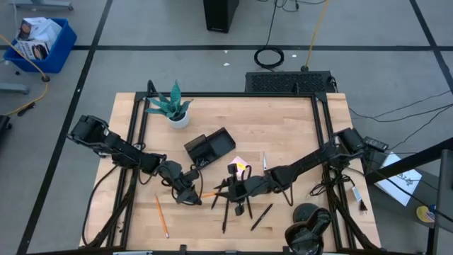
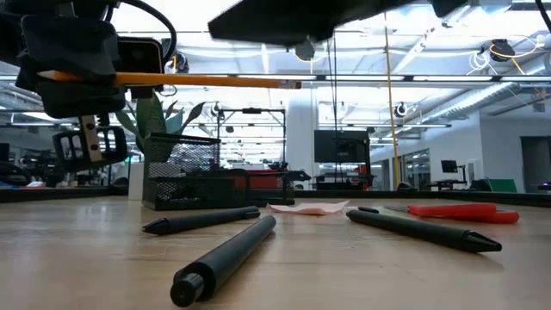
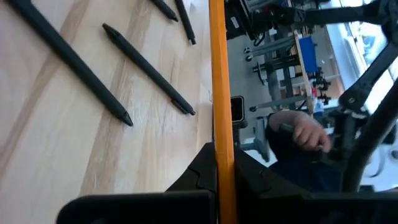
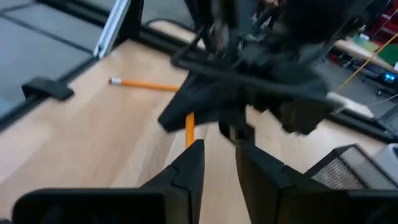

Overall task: Pick and place office supplies into organizer
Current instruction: Put the orange pencil into the black desk organizer

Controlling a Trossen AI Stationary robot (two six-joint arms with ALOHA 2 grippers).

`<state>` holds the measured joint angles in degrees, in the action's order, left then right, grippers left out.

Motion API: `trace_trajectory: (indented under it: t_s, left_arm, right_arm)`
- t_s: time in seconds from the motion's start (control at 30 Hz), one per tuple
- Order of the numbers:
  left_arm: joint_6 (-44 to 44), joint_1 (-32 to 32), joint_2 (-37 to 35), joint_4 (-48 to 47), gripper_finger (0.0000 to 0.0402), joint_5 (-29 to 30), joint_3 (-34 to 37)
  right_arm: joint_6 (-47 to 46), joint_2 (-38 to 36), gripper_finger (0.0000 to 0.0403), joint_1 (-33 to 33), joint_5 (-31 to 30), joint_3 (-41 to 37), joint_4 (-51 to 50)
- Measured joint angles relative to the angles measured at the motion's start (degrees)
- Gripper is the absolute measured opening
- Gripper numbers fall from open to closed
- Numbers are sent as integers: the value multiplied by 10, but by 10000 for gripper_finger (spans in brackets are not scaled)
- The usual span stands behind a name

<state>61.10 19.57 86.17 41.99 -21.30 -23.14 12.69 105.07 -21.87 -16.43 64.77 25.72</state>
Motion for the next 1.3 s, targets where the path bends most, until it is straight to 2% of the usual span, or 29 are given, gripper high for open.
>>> trace_trajectory:
  t_s: [0.1, 0.23, 0.37, 0.5, 0.7, 0.83, 0.97, 1.03, 1.2, 1.3]
  left_arm:
    - [-40, 0, 0, -1, 7, 5, 0]
    - [-104, 5, 0, -1, 13, 41, 0]
    - [-147, 5, 0, 10, 12, 74, 0]
    - [-183, 8, 0, 54, 7, 100, 0]
    - [-229, 6, 0, 116, 12, 117, 0]
    - [-252, 1, -1, 123, 7, 129, 0]
    - [-254, -14, -1, 124, 18, 133, 0]
    - [-254, -23, -1, 124, 14, 133, -1]
    - [-257, -36, -1, 146, 13, 134, -1]
    - [-261, -38, -1, 158, 19, 134, -1]
  right_arm:
    - [-9, -29, 93, 0, 0, 0, 3]
    - [-15, -62, 97, 0, -7, -9, 17]
    - [-29, -96, 98, 0, -16, -50, 88]
    - [-30, -115, 98, 1, -17, -123, 228]
    - [-31, -129, 106, 1, -15, -269, 514]
    - [-58, -129, 124, 1, -15, -351, 640]
    - [-135, -126, 163, 10, -13, -365, 615]
    - [-171, -108, 190, 18, -5, -347, 608]
    - [-177, -87, 259, 22, 3, -326, 604]
    - [-194, -86, 282, 27, 2, -326, 590]
